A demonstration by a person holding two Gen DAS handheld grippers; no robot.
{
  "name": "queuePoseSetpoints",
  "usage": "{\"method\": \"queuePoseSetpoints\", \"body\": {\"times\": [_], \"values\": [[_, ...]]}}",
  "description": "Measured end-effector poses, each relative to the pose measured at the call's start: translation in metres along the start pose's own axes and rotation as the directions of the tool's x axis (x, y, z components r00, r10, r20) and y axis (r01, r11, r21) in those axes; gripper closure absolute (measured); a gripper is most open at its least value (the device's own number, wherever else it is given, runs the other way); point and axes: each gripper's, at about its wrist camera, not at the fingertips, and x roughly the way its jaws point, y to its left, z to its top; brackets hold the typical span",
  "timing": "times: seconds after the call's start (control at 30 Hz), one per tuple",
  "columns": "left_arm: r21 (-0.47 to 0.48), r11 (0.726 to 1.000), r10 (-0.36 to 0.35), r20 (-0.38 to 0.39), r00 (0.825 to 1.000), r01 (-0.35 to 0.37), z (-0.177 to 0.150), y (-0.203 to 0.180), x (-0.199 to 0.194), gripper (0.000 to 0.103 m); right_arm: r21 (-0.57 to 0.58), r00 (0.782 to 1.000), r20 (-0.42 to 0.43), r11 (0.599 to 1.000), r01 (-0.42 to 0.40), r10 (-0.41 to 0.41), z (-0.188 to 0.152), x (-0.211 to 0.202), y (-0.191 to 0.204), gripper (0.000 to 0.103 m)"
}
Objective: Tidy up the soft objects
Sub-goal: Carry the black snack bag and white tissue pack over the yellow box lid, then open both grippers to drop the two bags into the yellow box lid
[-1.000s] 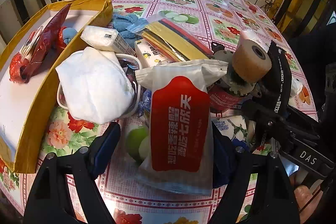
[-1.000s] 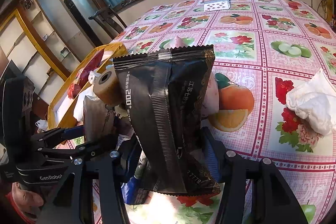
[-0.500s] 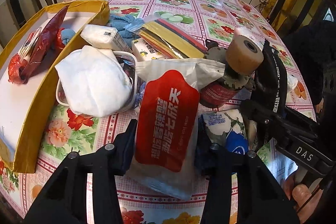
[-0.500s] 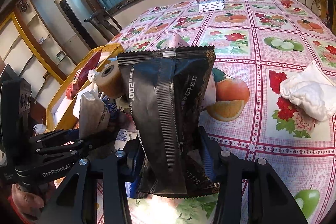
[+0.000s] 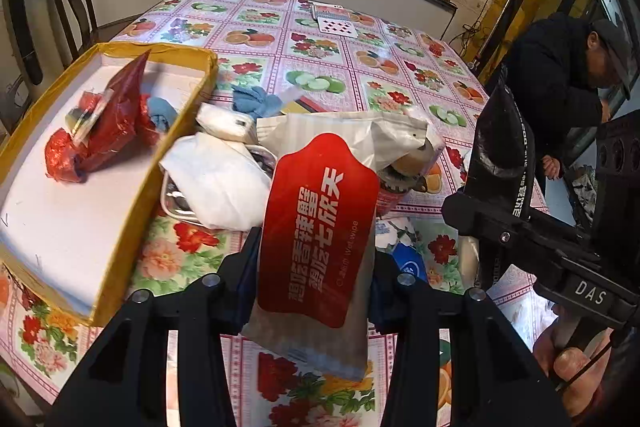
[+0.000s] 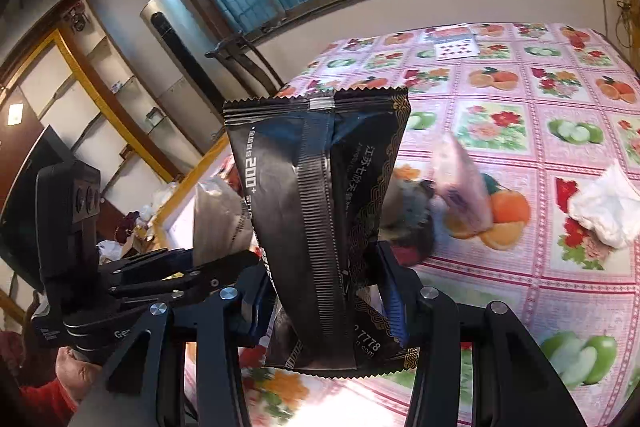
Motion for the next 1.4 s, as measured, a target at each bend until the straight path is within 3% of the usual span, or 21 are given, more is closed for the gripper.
{"method": "queuePoseSetpoints", "body": {"times": [0.23,0.4,0.6,0.7,0.77,0.9,0.93,0.97,1.03,1.23,1.4], "values": [[-0.05,0.986,0.165,0.069,0.984,-0.161,0.044,0.086,-0.03,0.061,-0.015,0.992,-0.085,0.995,-0.098,0.096,0.051,0.081,0.067,0.055],[-0.085,0.957,0.28,0.011,0.96,-0.278,0.081,0.162,-0.011,0.061,0.039,0.983,-0.154,0.995,-0.09,0.095,0.083,0.158,0.091,0.055],[-0.098,0.944,0.308,-0.087,0.947,-0.316,0.103,0.218,0.035,0.061,0.111,0.974,-0.224,0.994,-0.013,0.037,0.103,0.234,0.093,0.055],[-0.134,0.948,0.275,-0.121,0.954,-0.29,0.11,0.239,0.051,0.06,0.143,0.97,-0.241,0.989,0.049,-0.014,0.105,0.255,0.091,0.053],[-0.142,0.95,0.257,-0.147,0.955,-0.277,0.113,0.248,0.063,0.06,0.166,0.968,-0.251,0.986,0.032,0.01,0.106,0.264,0.09,0.045],[-0.166,0.951,0.234,-0.16,0.959,-0.26,0.112,0.26,0.072,0.056,0.131,0.973,-0.232,0.991,0.03,0.002,0.106,0.257,0.097,0.031],[-0.173,0.949,0.238,-0.16,0.958,-0.265,0.112,0.262,0.071,0.054,0.123,0.975,-0.22,0.992,0.039,-0.011,0.106,0.252,0.099,0.02],[-0.181,0.946,0.242,-0.161,0.957,-0.27,0.111,0.264,0.069,0.048,0.119,0.979,-0.202,0.992,0.039,-0.015,0.105,0.244,0.1,0.017],[-0.184,0.937,0.27,-0.157,0.95,-0.296,0.109,0.266,0.064,0.041,0.116,0.984,-0.177,0.993,0.027,-0.006,0.104,0.232,0.101,0.017],[-0.195,0.926,0.311,-0.092,0.946,-0.323,0.101,0.259,0.036,0.041,0.129,0.993,-0.119,0.992,-0.005,0.02,0.095,0.19,0.096,0.017],[-0.201,0.947,0.251,-0.015,0.968,-0.249,0.084,0.231,0.0,0.038,0.098,0.997,-0.042,0.993,-0.06,0.064,0.077,0.125,0.088,0.016]]}}
